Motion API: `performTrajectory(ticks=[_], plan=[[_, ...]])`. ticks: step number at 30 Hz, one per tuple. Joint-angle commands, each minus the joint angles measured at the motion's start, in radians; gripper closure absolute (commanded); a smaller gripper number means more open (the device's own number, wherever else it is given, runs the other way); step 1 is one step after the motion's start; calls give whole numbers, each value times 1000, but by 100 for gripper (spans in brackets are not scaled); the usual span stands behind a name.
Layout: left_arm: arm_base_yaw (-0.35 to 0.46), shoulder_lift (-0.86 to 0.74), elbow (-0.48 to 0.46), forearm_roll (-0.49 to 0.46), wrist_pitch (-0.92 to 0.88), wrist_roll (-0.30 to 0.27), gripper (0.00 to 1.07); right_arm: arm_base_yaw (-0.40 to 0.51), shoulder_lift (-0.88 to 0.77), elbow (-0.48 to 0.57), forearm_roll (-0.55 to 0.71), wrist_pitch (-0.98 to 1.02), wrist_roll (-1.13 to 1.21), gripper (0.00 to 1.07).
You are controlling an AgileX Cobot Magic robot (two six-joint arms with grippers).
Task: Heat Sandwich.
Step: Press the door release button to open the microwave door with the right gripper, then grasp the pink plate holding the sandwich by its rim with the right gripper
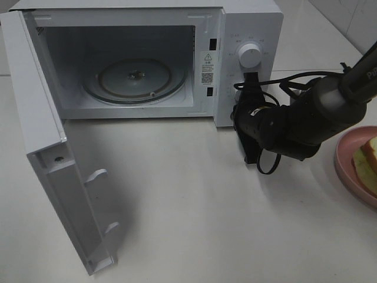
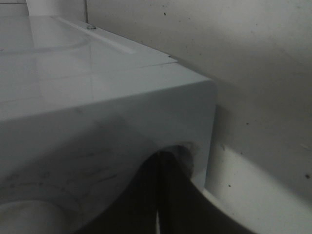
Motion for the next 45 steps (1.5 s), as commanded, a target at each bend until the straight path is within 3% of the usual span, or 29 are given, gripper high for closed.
performTrajectory(ticks=[1, 14, 28, 37, 45], plan=[[1, -26, 4, -3, -6, -1, 9, -16, -53, -5, -41, -83, -25, 106], [1, -26, 4, -3, -6, -1, 9, 8, -66, 11, -78, 51, -23, 105], [1, -26, 4, -3, -6, -1, 9, 19, -171, 184, -105, 94, -48, 104], [1, -26, 4, -3, -6, -1, 9, 19, -322, 256, -209, 280, -155, 102], [1, -26, 4, -3, -6, -1, 9, 19, -455, 258, -377, 586, -441, 99]])
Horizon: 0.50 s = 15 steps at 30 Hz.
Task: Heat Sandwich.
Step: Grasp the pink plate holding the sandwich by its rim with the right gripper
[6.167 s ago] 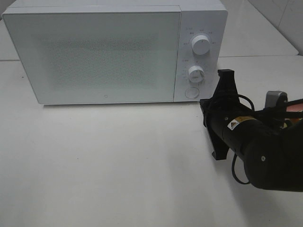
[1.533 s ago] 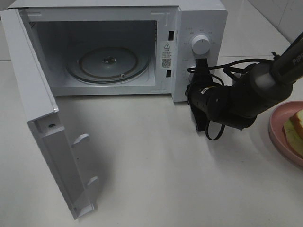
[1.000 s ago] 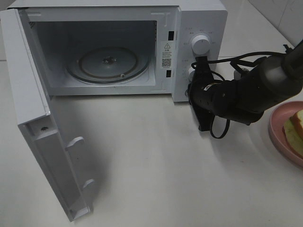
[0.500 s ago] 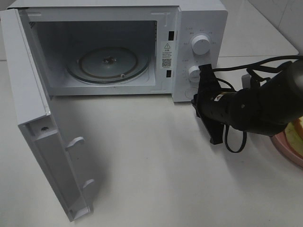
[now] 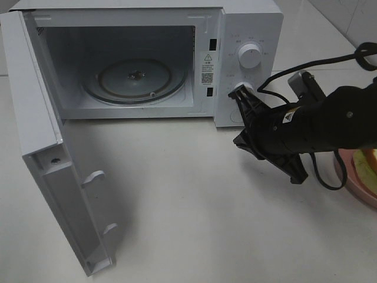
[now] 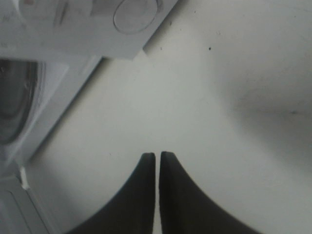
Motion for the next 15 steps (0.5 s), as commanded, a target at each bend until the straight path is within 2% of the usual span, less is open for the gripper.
performTrajectory(ticks=[1, 6, 10, 15], plan=[[1, -26, 4, -3, -6, -1, 9, 4, -53, 2, -80, 134, -161, 99], [1, -26, 4, -3, -6, -1, 9, 0, -96, 2, -109, 260, -363, 97], [1, -26, 4, -3, -6, -1, 9, 0, -141, 2, -109, 413, -663, 94], [1, -26, 4, -3, -6, -1, 9, 0, -164, -6, -109, 536, -815, 89]])
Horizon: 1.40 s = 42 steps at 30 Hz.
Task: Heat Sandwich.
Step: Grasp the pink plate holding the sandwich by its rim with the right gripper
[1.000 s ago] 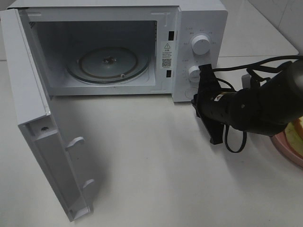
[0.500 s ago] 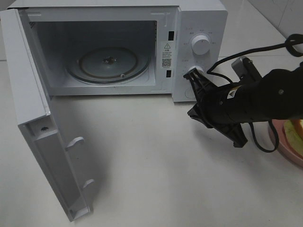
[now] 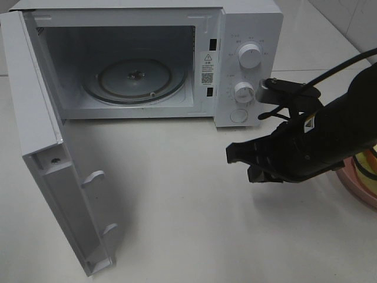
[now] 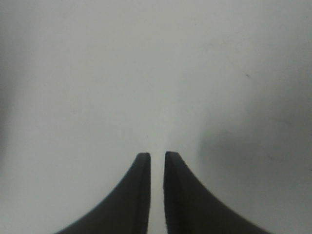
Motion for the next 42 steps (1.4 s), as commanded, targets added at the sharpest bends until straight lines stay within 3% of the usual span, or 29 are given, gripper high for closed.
performTrajectory(ticks=[1, 11, 13, 15, 16, 18, 21, 33, 42], plan=[[1, -26, 4, -3, -6, -1, 9, 0, -23, -10, -11, 124, -154, 87], [1, -26, 4, -3, -6, -1, 9, -53, -25, -95, -140, 368, -267, 62], [1, -26, 4, -3, -6, -1, 9, -81, -25, -123, -169, 396, -254, 49], [1, -26, 4, -3, -6, -1, 9, -91, -25, -129, -177, 398, -248, 43], [1, -26, 4, -3, -6, -1, 9, -109, -25, -137, -187, 400, -248, 31], [1, -26, 4, -3, -6, -1, 9, -128, -25, -145, -194, 401, -248, 19], [1, -26, 4, -3, -6, -1, 9, -161, -25, -152, -200, 402, -248, 10], [1, -26, 4, -3, -6, -1, 9, -304, 16, -177, -229, 408, -195, 14], [1, -26, 4, -3, -6, -1, 9, -417, 138, -246, -246, 422, -188, 16]])
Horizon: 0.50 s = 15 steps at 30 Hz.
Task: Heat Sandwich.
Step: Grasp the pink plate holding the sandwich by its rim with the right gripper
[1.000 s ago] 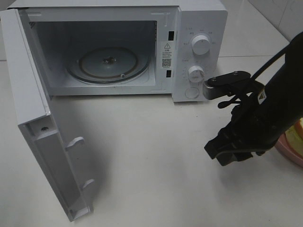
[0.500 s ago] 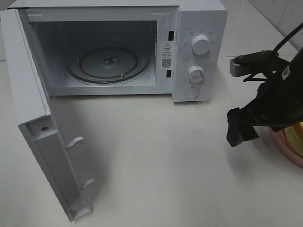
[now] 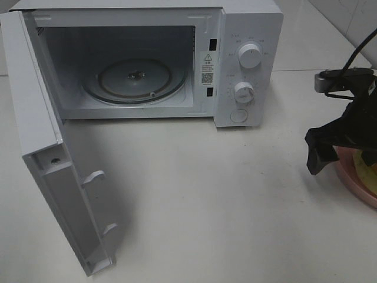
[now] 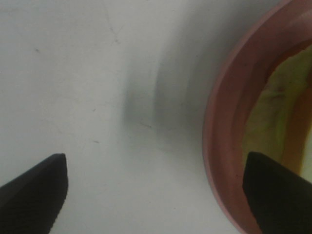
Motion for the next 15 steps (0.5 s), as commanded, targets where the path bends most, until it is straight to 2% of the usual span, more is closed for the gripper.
performTrajectory(ticks=[1, 15], plan=[[1, -26, 4, -3, -6, -1, 9, -27, 27, -19, -6, 9, -8, 16], [1, -26, 4, -3, -6, -1, 9, -52, 147, -49, -7, -27, -40, 19]])
